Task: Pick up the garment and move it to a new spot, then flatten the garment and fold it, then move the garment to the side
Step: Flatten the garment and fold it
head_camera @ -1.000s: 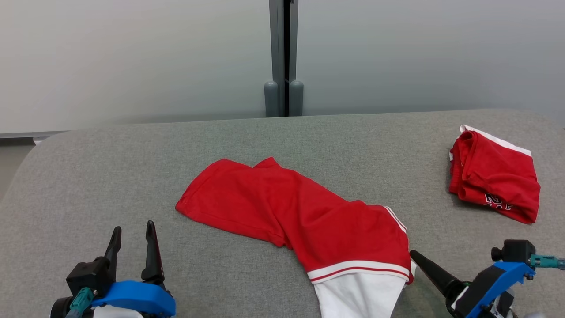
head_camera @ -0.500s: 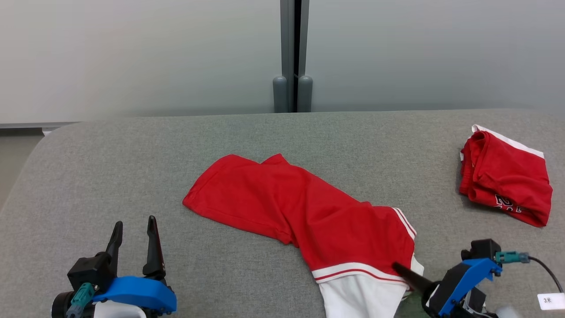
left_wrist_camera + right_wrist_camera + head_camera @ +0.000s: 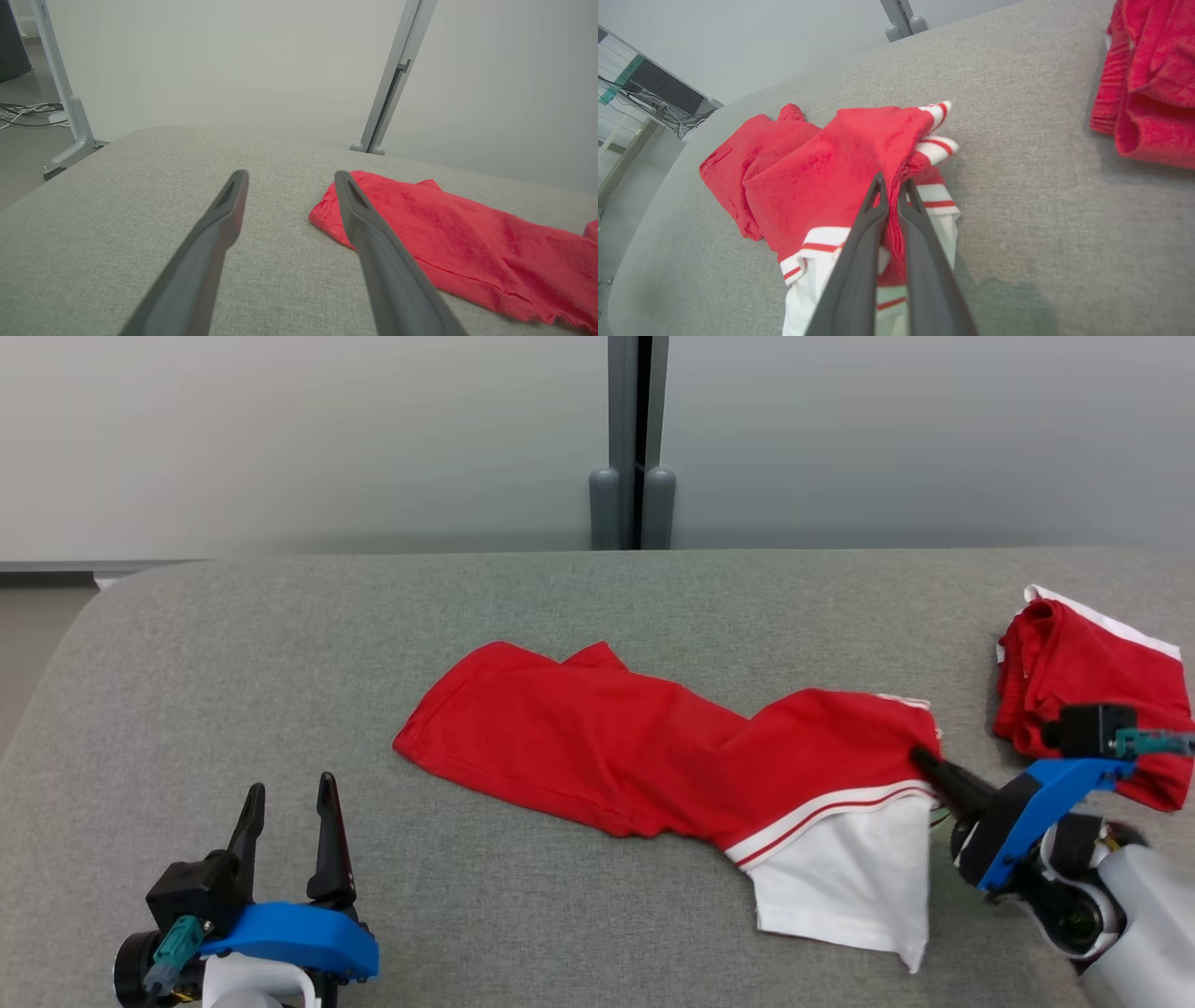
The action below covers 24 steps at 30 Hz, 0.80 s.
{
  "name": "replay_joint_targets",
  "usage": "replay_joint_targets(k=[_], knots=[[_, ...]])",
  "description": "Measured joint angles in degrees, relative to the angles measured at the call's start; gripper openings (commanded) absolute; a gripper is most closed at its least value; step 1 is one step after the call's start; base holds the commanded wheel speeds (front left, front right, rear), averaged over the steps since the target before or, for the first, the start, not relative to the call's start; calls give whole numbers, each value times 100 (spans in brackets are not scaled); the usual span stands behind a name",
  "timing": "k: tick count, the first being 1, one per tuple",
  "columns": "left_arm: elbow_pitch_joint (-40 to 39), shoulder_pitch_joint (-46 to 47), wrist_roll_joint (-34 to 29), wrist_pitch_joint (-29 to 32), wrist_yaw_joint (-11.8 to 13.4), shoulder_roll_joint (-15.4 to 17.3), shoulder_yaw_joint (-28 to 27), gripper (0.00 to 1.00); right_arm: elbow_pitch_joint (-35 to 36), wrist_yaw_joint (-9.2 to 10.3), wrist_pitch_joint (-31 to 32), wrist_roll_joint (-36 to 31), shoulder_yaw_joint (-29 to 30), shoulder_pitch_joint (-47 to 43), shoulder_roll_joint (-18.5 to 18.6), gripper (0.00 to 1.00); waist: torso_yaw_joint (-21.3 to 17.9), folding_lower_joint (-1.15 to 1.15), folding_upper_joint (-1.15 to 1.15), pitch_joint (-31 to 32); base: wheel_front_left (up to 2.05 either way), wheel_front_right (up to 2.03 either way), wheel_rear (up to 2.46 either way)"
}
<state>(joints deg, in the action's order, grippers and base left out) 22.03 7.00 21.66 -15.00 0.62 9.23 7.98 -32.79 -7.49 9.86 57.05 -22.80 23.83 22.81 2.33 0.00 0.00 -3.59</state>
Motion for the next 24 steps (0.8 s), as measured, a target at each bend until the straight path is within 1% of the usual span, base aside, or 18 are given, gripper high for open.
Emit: replay_joint_targets(k=[5, 6, 7, 10, 13, 14, 15, 16, 17, 20, 24], knots=[[35, 121, -10, 0, -52, -18, 21, 100, -598, 0, -314, -479, -459, 563, 398, 0, 114, 0, 0, -144, 0, 0, 0], [49, 186, -30, 0, -67, -27, 29, 100, -883, 0, -480, -615, -602, 817, 499, 0, 175, 0, 0, -205, 0, 0, 0], [49, 186, -30, 0, -67, -27, 29, 100, -883, 0, -480, -615, -602, 817, 499, 0, 175, 0, 0, -205, 0, 0, 0], [81, 254, -59, 0, -71, -43, 51, 100, -1396, 0, -840, -790, -724, 1157, 625, 0, 277, 0, 0, -286, 0, 0, 0], [127, 288, -67, 0, -113, -53, 53, 100, -1856, 0, -1028, -825, -834, 1436, 627, 0, 365, 0, 0, -339, 0, 0, 0], [149, 289, -67, 0, -116, -55, 53, 100, -1989, 0, -1087, -860, -890, 1496, 606, 13, 381, 0, 0, -350, 0, 0, 0], [167, 292, -67, 0, -116, -57, 52, 100, -2140, 0, -1173, -896, -927, 1560, 581, 56, 391, -1, -1, -354, 0, 0, 0], [188, 294, -67, 0, -118, -63, 49, 100, -2240, 0, -1225, -900, -962, 1614, 550, 93, 394, -1, -1, -347, 0, 0, 0], [207, 300, -67, 0, -118, -71, 51, 100, -2306, 0, -1259, -855, -983, 1652, 504, 100, 392, 0, -1, -338, 0, 0, 0], [236, 300, -67, -1, -115, -92, 45, 100, -2399, 0, -1471, -808, -1131, 1722, 402, 100, 351, 1, 0, -294, 0, 0, 0], [312, 268, -53, 0, -116, -68, 11, 100, -2452, 0, -1948, -813, -1266, 1761, 375, 100, 233, 0, 0, -206, 0, 0, 0]])
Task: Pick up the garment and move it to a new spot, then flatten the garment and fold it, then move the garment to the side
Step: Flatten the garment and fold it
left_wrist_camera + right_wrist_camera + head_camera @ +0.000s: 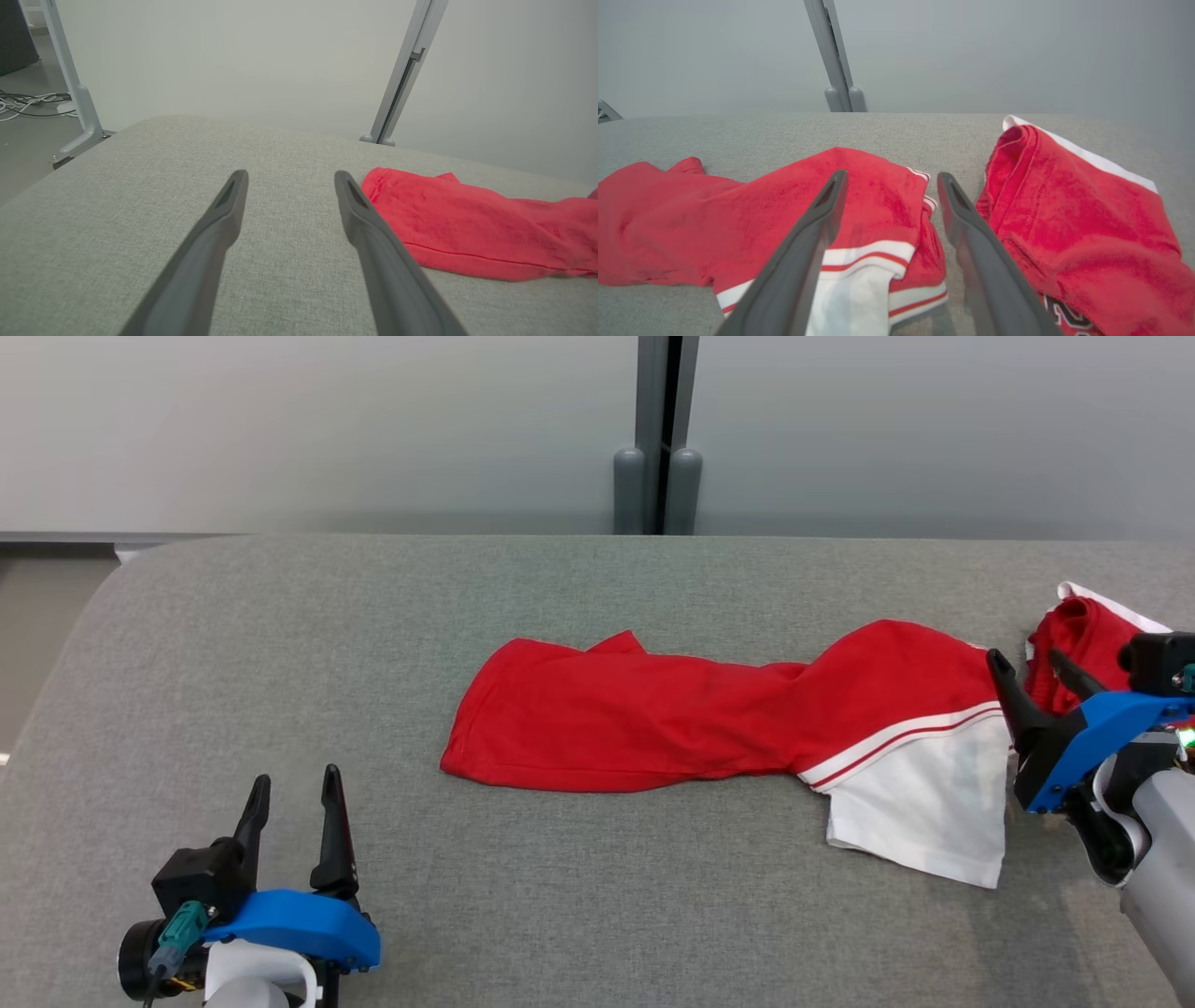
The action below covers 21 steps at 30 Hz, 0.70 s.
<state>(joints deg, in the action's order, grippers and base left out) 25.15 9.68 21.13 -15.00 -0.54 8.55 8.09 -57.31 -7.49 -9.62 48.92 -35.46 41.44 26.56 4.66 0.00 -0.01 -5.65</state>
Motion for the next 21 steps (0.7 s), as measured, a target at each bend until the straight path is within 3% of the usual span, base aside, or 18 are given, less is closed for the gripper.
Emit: replay_joint_targets(k=[8, 13, 21], knots=[[-112, -157, 38, 0, 8, 73, -146, 100, 686, 0, -520, -114, 38, -98, -88, 100, -346, 0, 0, 215, 0, 0, 0], [-350, -305, -20, -1, 10, 62, -249, 100, 1949, 0, -539, -833, 979, -745, -141, 100, -552, 0, 1, 354, 0, 0, 0], [-667, -541, -185, -1, -162, -43, -394, 100, 3426, 0, -542, -2151, 2159, -2468, -754, 100, -707, 1, 1, 521, 0, 0, 0]])
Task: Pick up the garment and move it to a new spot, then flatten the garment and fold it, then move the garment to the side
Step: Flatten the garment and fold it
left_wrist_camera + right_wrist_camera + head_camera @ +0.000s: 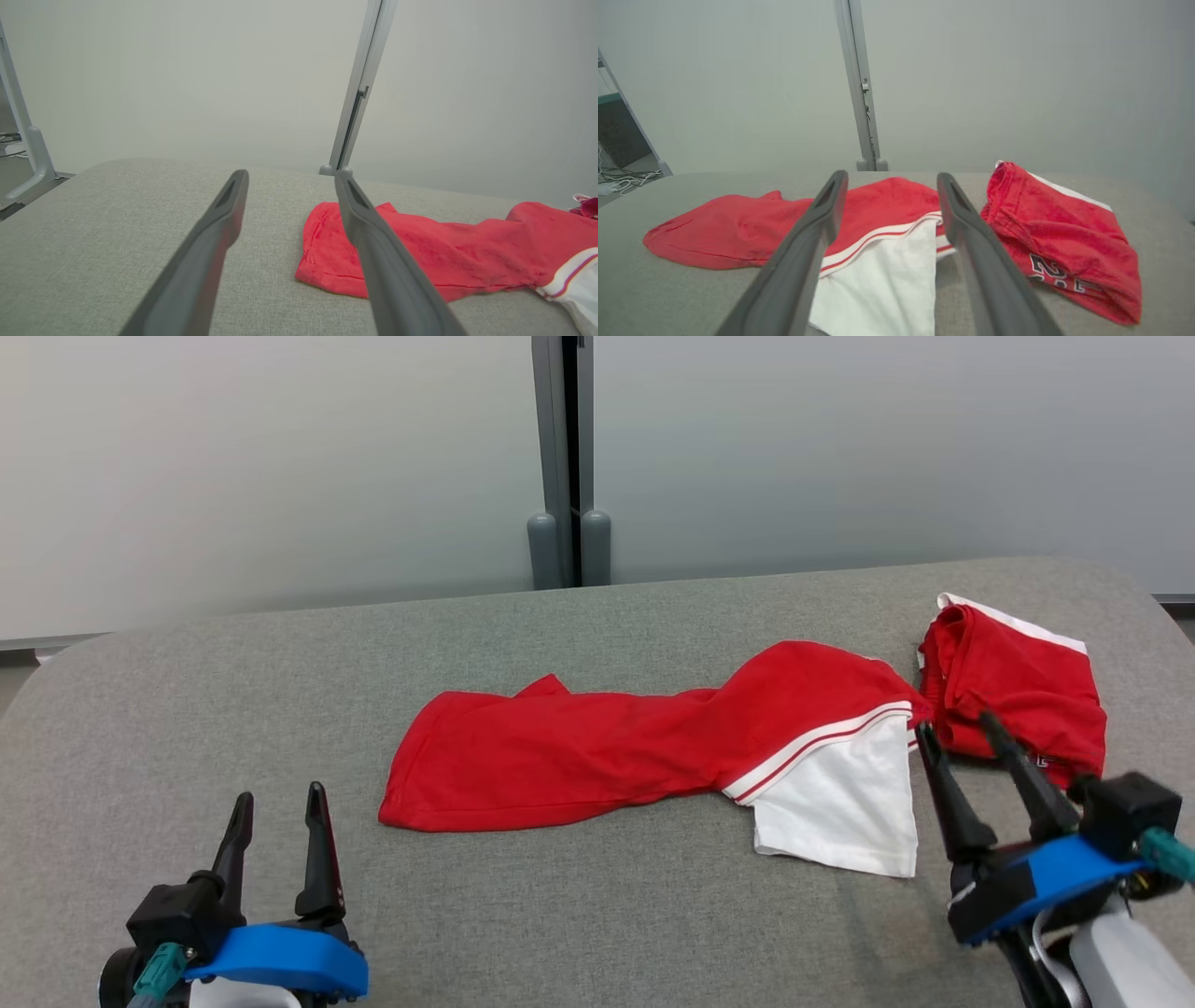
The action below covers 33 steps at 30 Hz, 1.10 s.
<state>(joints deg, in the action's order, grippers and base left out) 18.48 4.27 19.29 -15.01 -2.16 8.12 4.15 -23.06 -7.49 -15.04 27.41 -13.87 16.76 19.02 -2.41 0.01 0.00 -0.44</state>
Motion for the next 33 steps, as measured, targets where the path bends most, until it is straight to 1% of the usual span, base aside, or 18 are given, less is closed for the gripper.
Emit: replay_joint_targets(k=[5, 10, 15, 22, 26, 29, 32, 33], knots=[[-186, -126, -196, 0, -176, -71, -37, 100, 225, 0, 1, -511, 545, -797, -411, 100, 3, 0, 0, 29, 0, 0, 0], [-250, -196, -349, 0, -278, -100, -132, 100, 316, 0, 1, -864, 798, -988, -678, 100, -2, 0, 0, 37, 0, 0, 0], [-267, -207, -485, 0, -339, -164, -169, 100, 358, 0, 1, -1056, 950, -977, -751, 100, 12, 0, 0, 50, 0, 0, 0], [-224, -205, -583, 0, -396, -223, -186, 100, 316, 0, 1, -1080, 1010, -966, -772, 100, 57, 0, 0, 55, 0, 0, 0], [-126, -202, -621, 0, -438, -225, -193, 100, 123, 0, 1, -1078, 1011, -969, -782, 100, 53, -1, 0, 46, 0, 0, 0], [99, -167, -567, 10, -452, -209, -120, 100, -267, 0, 19, -1048, 992, -970, -783, 100, 49, 0, 0, 30, 0, 0, 0], [263, 39, -482, 240, -483, -81, -26, 100, -731, 0, 391, -893, 865, -909, -760, 100, 31, 0, 0, -33, 0, 0, 0], [298, 154, -383, 398, -493, -34, -9, 100, -850, 0, 492, -865, 815, -850, -743, 100, 19, 0, 0, -74, 0, 0, 0]])
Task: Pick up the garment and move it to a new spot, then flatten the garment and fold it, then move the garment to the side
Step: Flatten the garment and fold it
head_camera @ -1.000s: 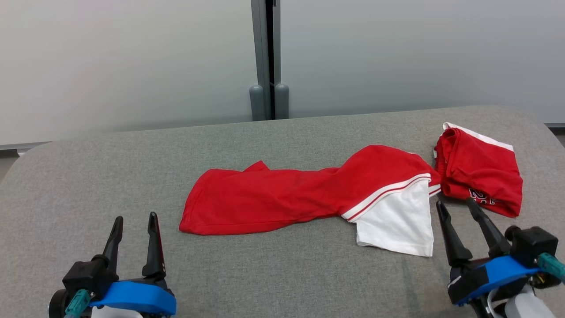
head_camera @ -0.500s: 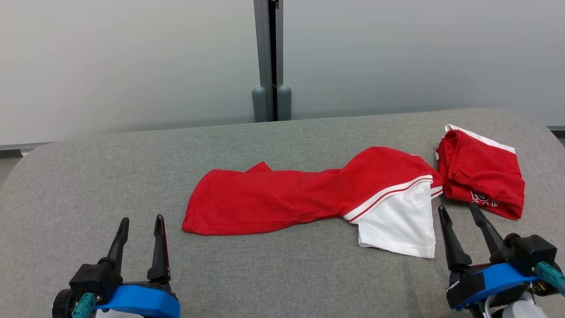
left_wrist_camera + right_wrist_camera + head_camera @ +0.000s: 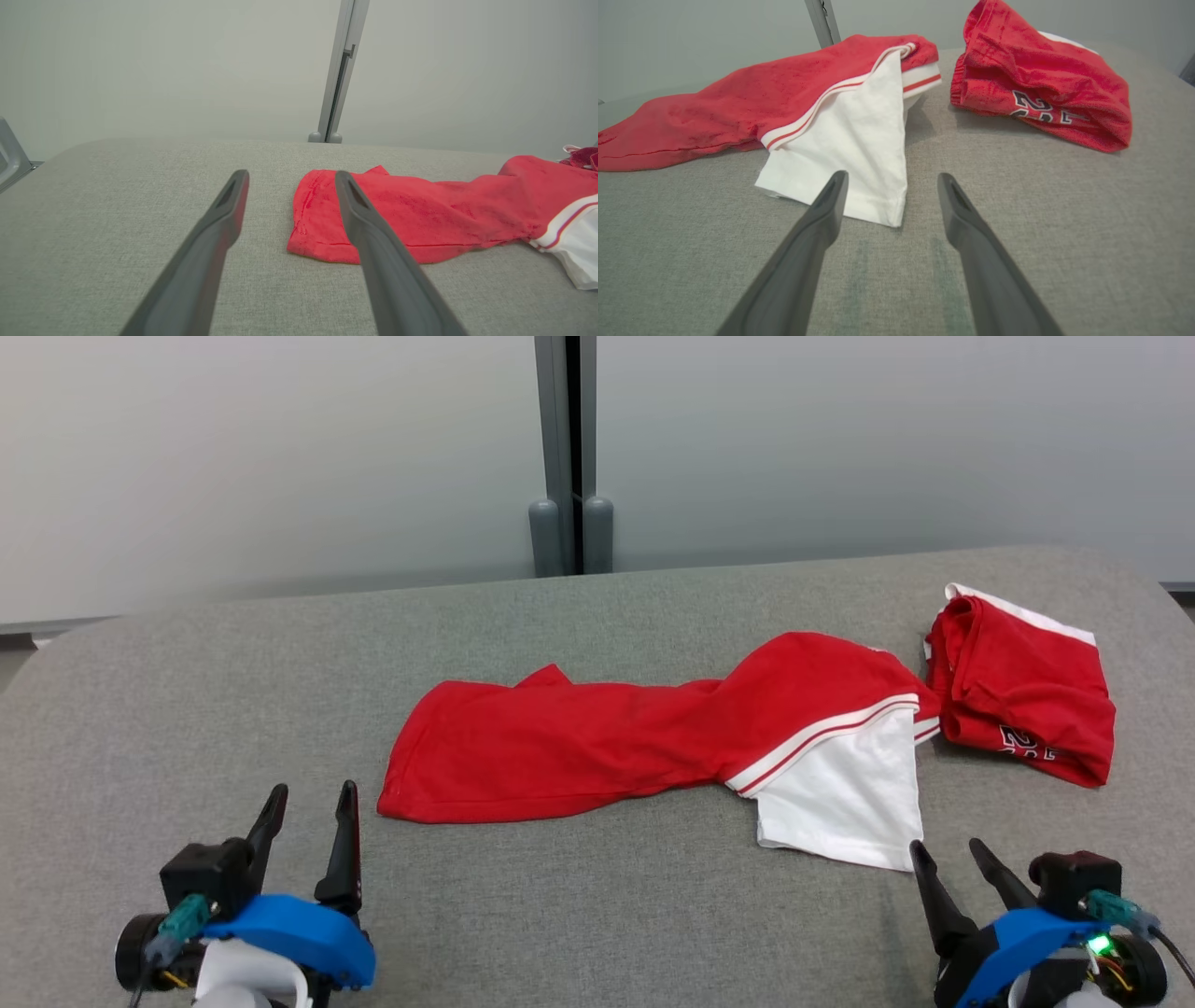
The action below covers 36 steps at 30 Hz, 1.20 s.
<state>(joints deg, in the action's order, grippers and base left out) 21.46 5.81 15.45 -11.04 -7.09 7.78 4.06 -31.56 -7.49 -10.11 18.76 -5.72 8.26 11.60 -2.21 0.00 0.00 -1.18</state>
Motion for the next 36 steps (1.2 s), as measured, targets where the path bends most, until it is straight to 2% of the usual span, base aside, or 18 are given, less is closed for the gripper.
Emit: replay_joint_targets(k=[7, 10, 14, 21, 26, 36], knots=[[256, 830, 715, 1421, -12, 534, 426, 100, -776, 0, 689, 391, -320, 726, 14, 100, -79, -1, 0, -372, 0, 0, 0], [369, 1200, 1473, 2087, -31, 740, 732, 100, -1066, 0, 858, 501, -445, 992, -12, 100, -91, -2, -1, -486, 0, 0, 0], [594, 1655, 2336, 2974, -31, 1233, 1302, 100, -1285, 0, 911, 651, -731, 1283, -59, 100, -155, -1, 0, -587, 0, 0, 0], [1040, 2141, 3465, 4008, -32, 1759, 2152, 100, -1621, 0, 924, 964, -1196, 1659, -96, 100, -372, -1, 0, -693, 0, 0, 0], [1412, 2453, 3728, 4125, -32, 1992, 2486, 100, -1742, 0, 890, 1210, -1541, 1836, -88, 100, -515, 0, 0, -788, 0, 0, 0], [1962, 2872, 4153, 3962, -32, 2049, 3126, 100, -1892, 0, 750, 1768, -2206, 2204, -51, 100, -683, 0, -1, -1054, 0, 0, 0]])
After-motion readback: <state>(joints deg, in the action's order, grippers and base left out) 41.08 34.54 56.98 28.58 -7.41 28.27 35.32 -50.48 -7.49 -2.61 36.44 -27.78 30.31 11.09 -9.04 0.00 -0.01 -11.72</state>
